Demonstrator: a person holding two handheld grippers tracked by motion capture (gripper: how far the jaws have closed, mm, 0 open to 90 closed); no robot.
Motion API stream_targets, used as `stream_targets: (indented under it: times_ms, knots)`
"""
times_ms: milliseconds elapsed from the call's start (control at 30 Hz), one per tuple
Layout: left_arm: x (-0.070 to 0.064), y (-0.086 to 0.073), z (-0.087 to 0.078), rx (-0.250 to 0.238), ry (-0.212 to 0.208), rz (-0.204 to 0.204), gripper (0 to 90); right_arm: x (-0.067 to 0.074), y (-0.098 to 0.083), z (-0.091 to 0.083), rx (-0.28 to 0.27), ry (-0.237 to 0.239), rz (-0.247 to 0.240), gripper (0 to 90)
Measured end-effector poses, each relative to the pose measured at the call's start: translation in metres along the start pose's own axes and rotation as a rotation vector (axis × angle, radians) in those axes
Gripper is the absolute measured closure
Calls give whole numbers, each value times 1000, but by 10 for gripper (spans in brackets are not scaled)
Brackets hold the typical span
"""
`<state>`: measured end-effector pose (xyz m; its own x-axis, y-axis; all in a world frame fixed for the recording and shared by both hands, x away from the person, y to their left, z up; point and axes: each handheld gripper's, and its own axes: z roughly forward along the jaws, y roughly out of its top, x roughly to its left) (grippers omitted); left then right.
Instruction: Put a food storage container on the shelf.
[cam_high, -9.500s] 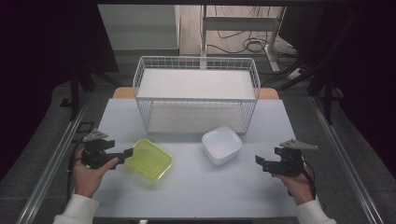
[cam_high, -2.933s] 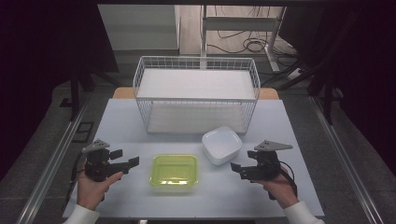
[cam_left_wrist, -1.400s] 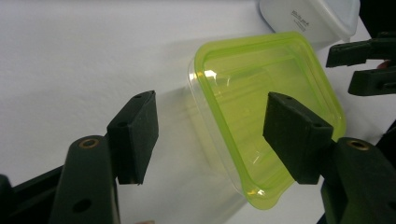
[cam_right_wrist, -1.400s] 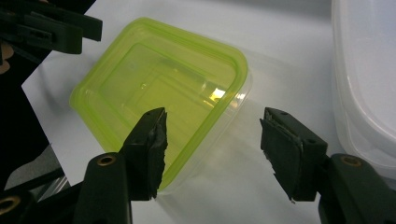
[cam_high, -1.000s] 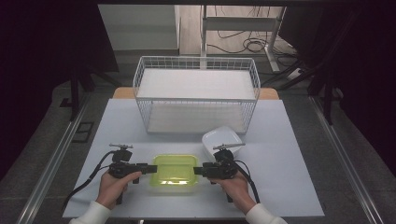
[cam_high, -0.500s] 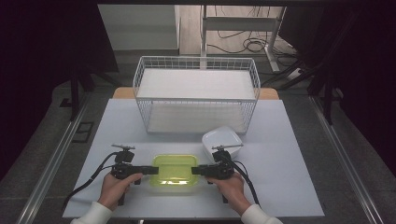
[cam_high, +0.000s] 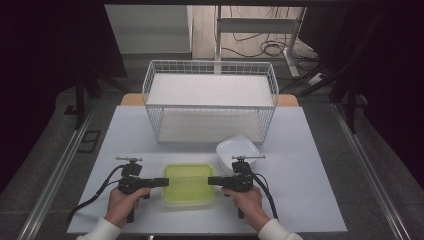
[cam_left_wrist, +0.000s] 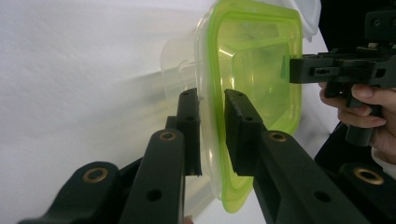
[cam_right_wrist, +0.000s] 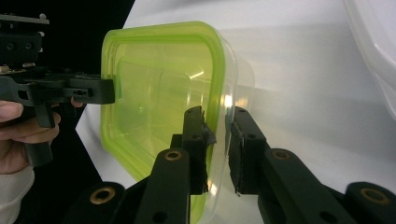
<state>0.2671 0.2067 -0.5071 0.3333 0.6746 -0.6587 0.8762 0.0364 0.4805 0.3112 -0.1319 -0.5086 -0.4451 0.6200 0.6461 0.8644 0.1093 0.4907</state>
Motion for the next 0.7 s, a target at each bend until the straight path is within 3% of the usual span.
stream_targets:
  times_ms: [233, 467, 700]
  knots:
    - [-3, -1, -6, -19, -22, 18, 779, 3, 0, -4, -13, 6, -18, 784]
    - [-7, -1, -12, -39, -39, 34, 778, 9, 2, -9, -39, 6, -75, 784]
    - [-19, 1, -19, -69, -13, 95, 779, 15, 4, -14, -61, 6, -126, 785]
